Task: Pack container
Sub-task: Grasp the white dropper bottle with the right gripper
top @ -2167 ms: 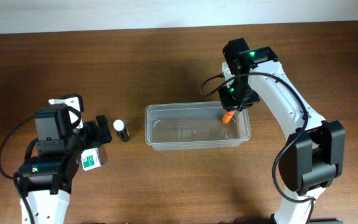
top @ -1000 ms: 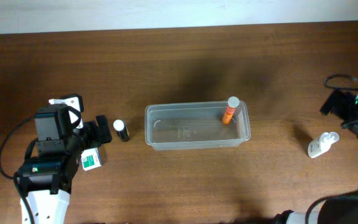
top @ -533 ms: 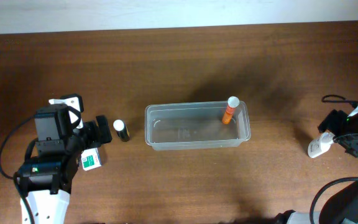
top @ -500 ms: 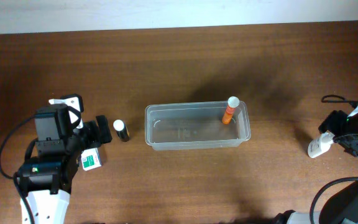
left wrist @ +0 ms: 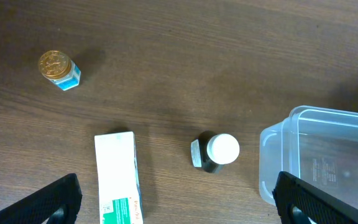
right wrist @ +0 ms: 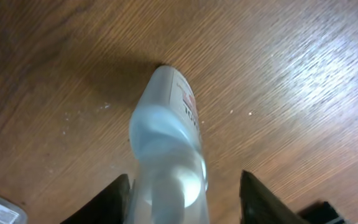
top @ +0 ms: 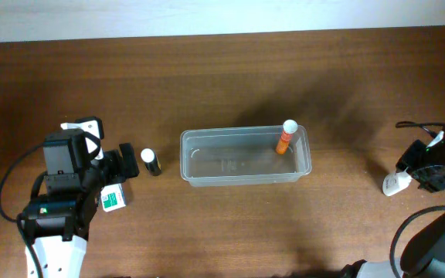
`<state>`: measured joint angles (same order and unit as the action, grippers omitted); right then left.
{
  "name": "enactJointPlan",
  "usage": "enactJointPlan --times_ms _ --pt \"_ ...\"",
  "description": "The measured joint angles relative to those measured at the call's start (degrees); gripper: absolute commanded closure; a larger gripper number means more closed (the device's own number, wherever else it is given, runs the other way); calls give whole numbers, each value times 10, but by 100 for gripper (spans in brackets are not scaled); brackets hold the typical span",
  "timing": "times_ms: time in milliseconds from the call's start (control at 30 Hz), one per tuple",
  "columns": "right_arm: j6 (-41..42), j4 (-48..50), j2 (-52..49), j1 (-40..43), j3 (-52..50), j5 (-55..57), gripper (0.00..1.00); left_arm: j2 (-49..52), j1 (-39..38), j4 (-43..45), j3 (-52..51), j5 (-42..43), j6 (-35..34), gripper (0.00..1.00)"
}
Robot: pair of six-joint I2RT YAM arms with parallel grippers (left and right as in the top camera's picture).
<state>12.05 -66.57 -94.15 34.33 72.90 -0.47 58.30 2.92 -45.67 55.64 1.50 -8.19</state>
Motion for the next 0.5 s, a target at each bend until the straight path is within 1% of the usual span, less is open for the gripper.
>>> enactJointPlan --times_ms 33,167,200,267,433,500 --pt "-2 0 0 0 0 0 60 0 0 0 0 0 0 1" --pt "0 0 0 0 0 -2 66 0 0 0 0 0 0 1" --pt "0 0 0 0 0 -2 70 0 0 0 0 0 0 1" --pt "-1 0 0 0 0 -4 72 0 0 0 0 0 0 1" --pt "-1 0 0 0 0 -13 83 0 0 0 0 0 0 1" --pt "-3 0 0 0 0 -19 90 0 0 0 0 0 0 1"
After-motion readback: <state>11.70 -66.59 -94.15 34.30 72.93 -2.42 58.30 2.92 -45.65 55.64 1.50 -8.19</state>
